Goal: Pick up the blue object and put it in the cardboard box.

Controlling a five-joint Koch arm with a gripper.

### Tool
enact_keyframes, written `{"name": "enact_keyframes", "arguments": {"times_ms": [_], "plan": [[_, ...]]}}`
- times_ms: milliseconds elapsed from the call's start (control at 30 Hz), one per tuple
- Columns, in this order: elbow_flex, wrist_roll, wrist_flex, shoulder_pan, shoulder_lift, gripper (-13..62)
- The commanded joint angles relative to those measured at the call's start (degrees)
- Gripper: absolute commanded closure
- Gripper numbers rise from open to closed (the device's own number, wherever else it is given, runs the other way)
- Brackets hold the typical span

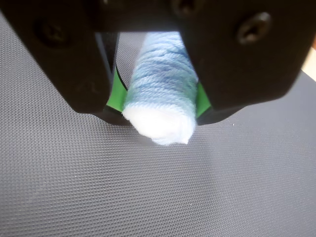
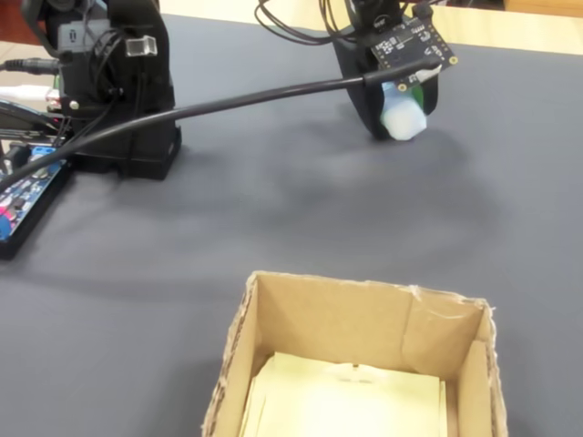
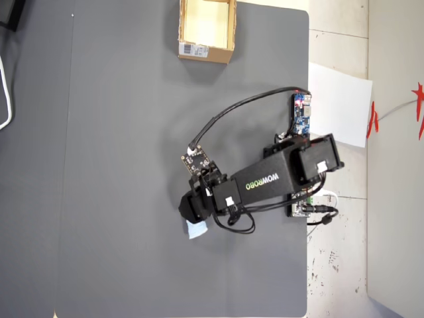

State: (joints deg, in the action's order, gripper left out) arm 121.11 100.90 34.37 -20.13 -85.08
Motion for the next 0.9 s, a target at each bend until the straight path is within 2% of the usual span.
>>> {"name": "enact_keyframes", "arguments": {"times_ms": [0,200,500,867], "plan": [[0.5,2.6,-1.9,0.3,-0.9,39.6],[1.7,1.4,-5.5,0.3,-2.3,40.3],[4.8,-2.5,-12.9,4.2,-10.9,40.3],[19.4,-3.8,-24.3,19.0,-26.5,40.2]]}}
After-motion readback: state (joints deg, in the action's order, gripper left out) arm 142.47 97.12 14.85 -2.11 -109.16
